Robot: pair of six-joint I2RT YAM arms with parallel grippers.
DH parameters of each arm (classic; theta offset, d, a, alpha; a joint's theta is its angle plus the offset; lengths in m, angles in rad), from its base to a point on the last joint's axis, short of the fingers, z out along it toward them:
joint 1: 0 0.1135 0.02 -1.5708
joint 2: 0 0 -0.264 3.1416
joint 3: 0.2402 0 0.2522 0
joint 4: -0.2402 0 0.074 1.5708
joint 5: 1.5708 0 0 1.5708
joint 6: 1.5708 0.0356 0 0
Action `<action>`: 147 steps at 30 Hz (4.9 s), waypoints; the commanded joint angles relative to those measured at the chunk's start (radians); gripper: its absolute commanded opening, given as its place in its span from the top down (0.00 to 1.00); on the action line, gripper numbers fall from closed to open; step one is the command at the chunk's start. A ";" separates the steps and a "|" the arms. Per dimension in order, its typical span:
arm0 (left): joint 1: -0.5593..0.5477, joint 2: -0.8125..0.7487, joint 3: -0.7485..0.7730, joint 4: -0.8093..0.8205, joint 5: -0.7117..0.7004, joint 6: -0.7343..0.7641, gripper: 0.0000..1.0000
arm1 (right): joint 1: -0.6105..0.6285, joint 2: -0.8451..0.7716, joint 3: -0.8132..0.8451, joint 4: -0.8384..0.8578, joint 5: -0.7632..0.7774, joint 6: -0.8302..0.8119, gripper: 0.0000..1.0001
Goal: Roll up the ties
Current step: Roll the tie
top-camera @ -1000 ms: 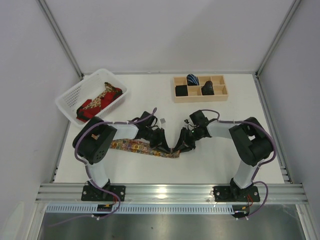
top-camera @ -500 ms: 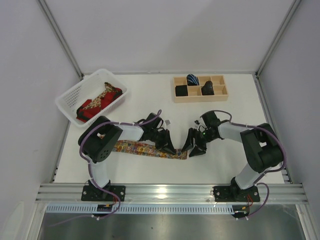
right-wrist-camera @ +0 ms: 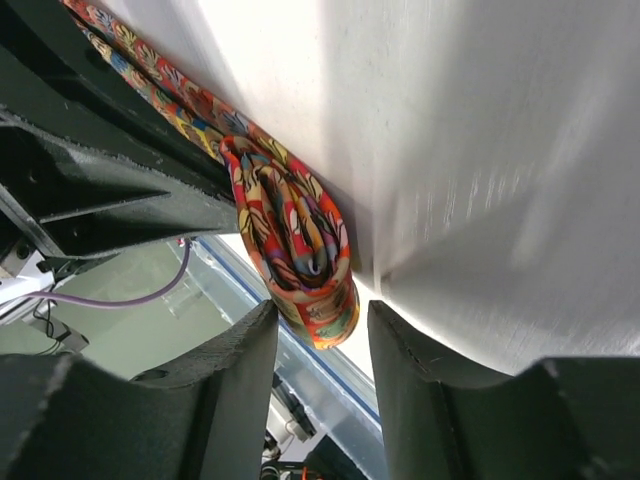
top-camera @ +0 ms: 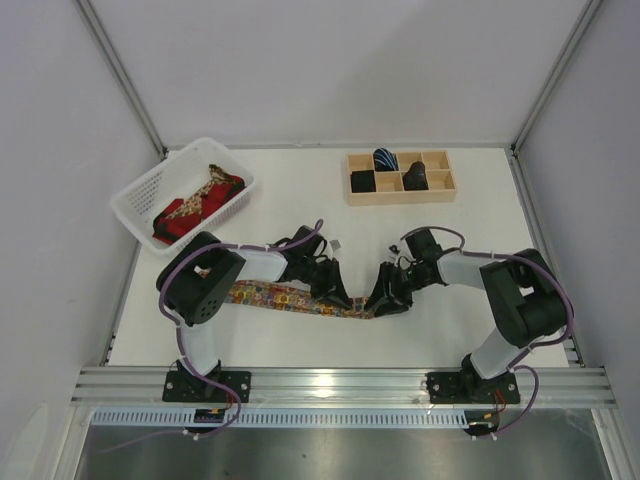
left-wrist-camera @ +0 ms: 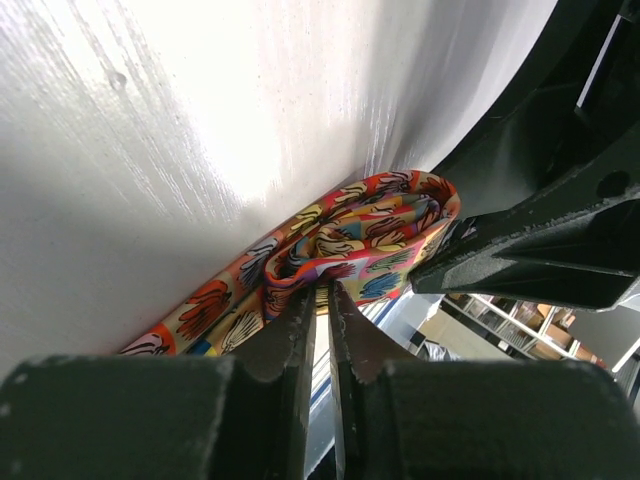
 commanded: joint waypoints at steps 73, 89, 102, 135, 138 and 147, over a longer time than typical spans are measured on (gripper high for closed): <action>0.107 -0.156 0.031 -0.402 -0.422 0.315 0.89 | 0.279 0.247 0.507 -0.298 0.296 0.256 1.00; 0.113 -0.156 -0.012 -0.386 -0.390 0.308 0.91 | 0.342 0.372 0.689 -0.412 0.346 0.290 1.00; 0.120 -0.170 0.016 -0.412 -0.388 0.315 0.91 | 0.368 0.434 0.754 -0.465 0.342 0.210 0.91; 0.242 -0.317 0.028 -0.481 -0.292 0.332 0.89 | 0.350 0.370 0.606 -0.105 0.138 0.206 0.57; 0.243 -0.317 0.036 -0.477 -0.266 0.335 0.89 | 0.348 0.372 0.596 -0.091 0.121 0.207 0.57; 0.243 -0.279 0.046 -0.414 -0.120 0.305 0.90 | 0.321 0.257 0.583 -0.114 0.092 0.203 0.54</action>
